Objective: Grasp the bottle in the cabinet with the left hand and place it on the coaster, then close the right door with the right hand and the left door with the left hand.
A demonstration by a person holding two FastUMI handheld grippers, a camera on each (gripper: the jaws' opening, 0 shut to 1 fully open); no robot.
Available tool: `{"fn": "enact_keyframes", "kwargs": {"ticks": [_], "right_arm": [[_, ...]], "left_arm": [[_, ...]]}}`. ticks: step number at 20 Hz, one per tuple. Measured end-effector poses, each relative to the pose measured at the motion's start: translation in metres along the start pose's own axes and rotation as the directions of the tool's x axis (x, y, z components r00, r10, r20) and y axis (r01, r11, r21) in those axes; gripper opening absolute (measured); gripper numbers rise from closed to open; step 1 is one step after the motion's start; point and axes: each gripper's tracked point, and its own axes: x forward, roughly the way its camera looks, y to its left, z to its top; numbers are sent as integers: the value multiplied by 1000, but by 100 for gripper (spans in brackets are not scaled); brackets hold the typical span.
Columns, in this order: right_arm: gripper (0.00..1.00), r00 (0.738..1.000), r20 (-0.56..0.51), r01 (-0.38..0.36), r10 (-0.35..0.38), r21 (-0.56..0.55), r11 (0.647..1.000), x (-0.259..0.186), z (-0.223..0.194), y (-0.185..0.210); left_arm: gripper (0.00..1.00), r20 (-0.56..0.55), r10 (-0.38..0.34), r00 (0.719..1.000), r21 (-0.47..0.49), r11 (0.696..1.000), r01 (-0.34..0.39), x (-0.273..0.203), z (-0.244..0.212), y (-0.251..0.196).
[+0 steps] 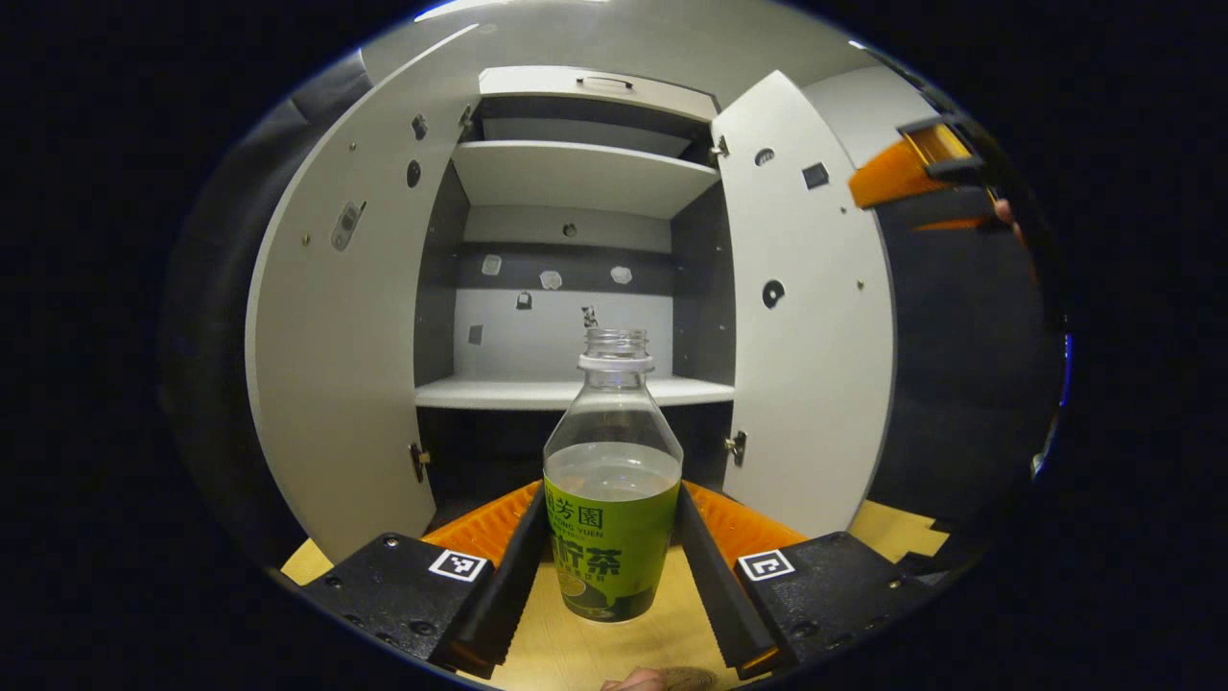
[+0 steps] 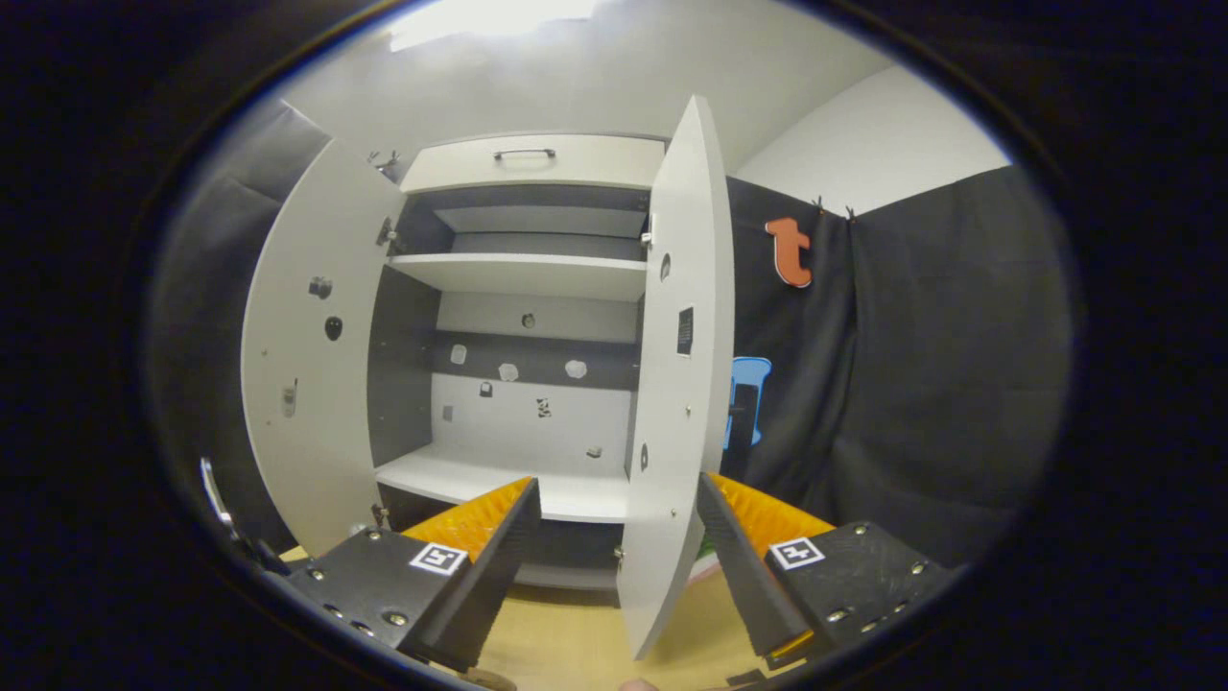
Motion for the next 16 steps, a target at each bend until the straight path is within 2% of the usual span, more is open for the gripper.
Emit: {"fn": "enact_keyframes", "kwargs": {"ticks": [4, 5, 8, 9, 13, 14, 15, 16], "right_arm": [[99, 1000, -5, 2, -2, -20, 1000, -1, -6, 8], [96, 1000, -6, -2, 2, -19, 1000, -1, -7, 11], [99, 999, -25, -23, 22, -12, 1000, 0, -11, 21], [96, 999, -32, -23, 22, -20, 1000, 1, -12, 23], [99, 997, -59, -42, 41, -29, 999, -2, -21, 34], [96, 996, -74, -56, 54, -33, 998, -3, -26, 38], [99, 994, -88, -60, 57, -39, 997, -2, -30, 40], [96, 994, -97, -60, 56, -42, 997, -3, -34, 40]], "left_arm": [[81, -21, -52, 998, 4, 999, 52, -22, -46, -22], [81, -15, -62, 998, 16, 998, 63, -25, -55, -27], [80, -66, -97, 993, 6, 995, 97, -38, -96, -41], [80, -70, -105, 992, -2, 994, 105, -42, -104, -45], [81, -84, -135, 987, 9, 991, 136, -49, -130, -53], [81, -99, -149, 984, -3, 989, 150, -50, -137, -55], [81, -102, -158, 982, -14, 987, 158, -52, -138, -56], [81, -86, -174, 981, -19, 985, 173, -52, -135, -58]]}}
